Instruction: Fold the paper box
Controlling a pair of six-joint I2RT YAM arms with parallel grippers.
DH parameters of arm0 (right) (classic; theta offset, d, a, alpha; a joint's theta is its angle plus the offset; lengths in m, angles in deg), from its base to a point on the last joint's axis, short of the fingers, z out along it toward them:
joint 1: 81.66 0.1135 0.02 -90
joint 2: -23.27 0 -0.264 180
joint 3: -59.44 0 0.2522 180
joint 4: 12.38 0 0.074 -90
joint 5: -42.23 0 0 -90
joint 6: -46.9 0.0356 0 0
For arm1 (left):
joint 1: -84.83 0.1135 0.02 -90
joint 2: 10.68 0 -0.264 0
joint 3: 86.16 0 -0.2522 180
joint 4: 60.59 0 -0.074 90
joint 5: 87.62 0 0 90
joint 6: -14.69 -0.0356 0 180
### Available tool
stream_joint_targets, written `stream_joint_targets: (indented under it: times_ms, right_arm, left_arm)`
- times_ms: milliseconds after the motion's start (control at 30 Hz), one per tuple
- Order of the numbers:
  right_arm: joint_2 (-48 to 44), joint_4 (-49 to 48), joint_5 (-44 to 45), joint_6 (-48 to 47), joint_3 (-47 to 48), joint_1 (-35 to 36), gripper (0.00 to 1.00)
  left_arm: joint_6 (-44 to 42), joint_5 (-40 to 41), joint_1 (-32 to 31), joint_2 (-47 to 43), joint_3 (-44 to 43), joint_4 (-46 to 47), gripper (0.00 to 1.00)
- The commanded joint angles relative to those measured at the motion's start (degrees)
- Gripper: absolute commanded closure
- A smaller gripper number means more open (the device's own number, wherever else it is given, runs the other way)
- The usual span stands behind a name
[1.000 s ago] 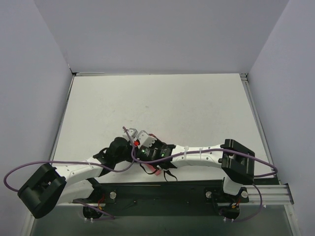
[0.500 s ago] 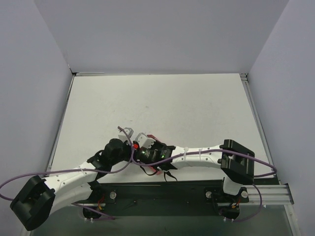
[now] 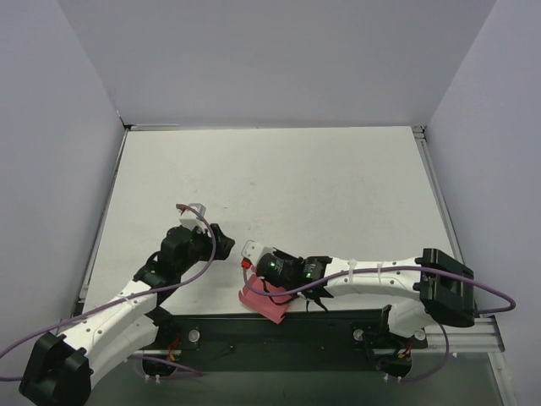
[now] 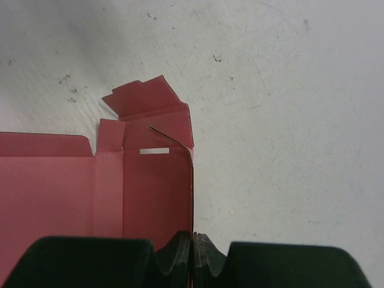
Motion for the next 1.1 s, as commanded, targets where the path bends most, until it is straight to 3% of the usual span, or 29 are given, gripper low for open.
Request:
stream_joint_targets:
  times_ms: [0, 167, 400, 667, 1067]
  right_arm:
    - [-1.9, -1.1, -2.8, -2.3, -1.4, -0.2, 1.0]
    - [-1.9, -1.6, -2.7, -2.1, -1.5, -0.2, 1.0]
    - [-2.2, -2.2, -1.9, -2.2, -1.4, -0.2, 1.0]
    - [-1.7, -2.8, 0.7, -3.2, -0.8, 0.0, 1.0]
    - [0.0, -4.1, 5.4, -2.2, -0.1, 0.6, 1.0]
  left_arm:
    - [-1.1, -6.3, 3.2, 3.0, -2.8, 5.6, 0.21]
    - [-4.4, -13.0, 2.9, 9.5, -2.9, 11.5, 0.23]
    - [-5.1, -9.7, 2.7, 13.8, -2.1, 13.0, 0.27]
    - [-6.5, -12.6, -1.3, 19.8, -1.6, 17.3, 0.27]
    - [-4.0, -13.5, -6.7, 18.6, 2.0, 23.2, 0.31]
